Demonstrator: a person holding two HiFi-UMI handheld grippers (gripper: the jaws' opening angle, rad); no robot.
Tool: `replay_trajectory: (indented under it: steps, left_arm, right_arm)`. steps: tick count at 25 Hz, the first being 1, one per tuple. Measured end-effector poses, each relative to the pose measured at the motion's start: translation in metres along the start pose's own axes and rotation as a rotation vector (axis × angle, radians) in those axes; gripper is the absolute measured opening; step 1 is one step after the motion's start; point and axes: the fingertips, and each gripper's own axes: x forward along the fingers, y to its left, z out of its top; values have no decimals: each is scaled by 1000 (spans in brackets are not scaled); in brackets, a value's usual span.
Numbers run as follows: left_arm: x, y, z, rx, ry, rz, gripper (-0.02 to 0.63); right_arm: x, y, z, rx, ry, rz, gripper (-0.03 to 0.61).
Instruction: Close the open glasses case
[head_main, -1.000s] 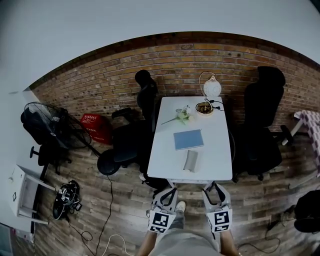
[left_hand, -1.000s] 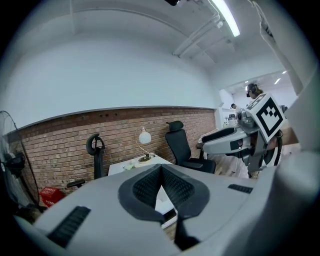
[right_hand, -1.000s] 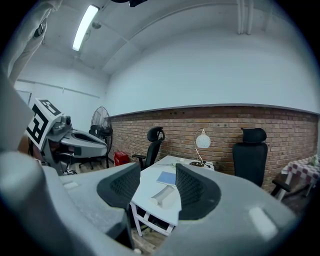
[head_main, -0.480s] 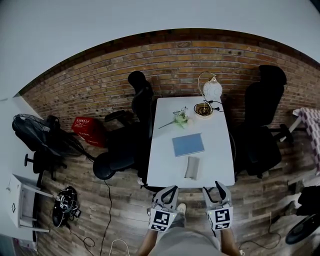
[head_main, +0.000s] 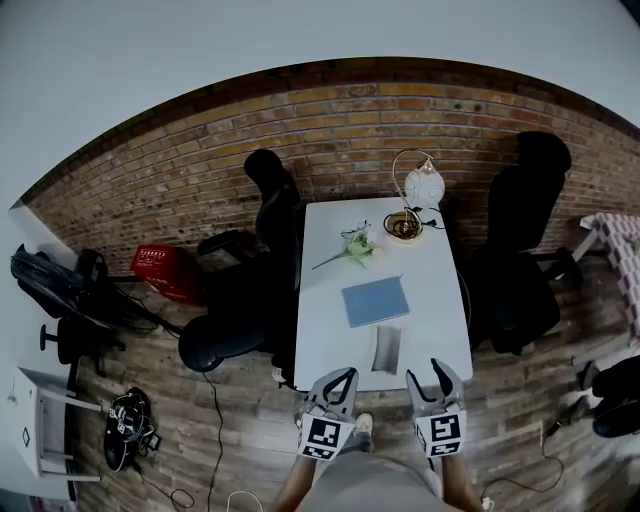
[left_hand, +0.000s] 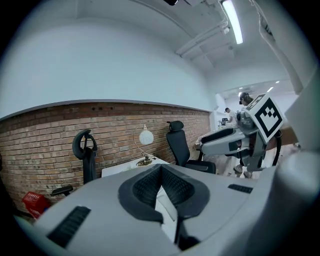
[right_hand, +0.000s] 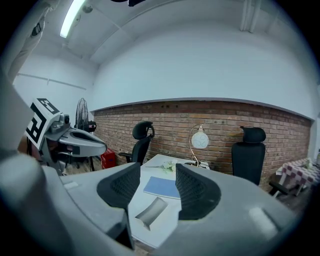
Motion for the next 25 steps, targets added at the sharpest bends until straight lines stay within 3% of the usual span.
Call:
replay_trajectory:
  steps: [12, 25]
  left_arm:
    - [34, 37, 5, 6, -22, -62, 3]
    - [60, 45, 0, -4, -21, -96, 3]
  right_arm:
    - [39, -6, 6, 4, 3, -66, 222]
    - [56, -19, 3, 32, 4, -101, 222]
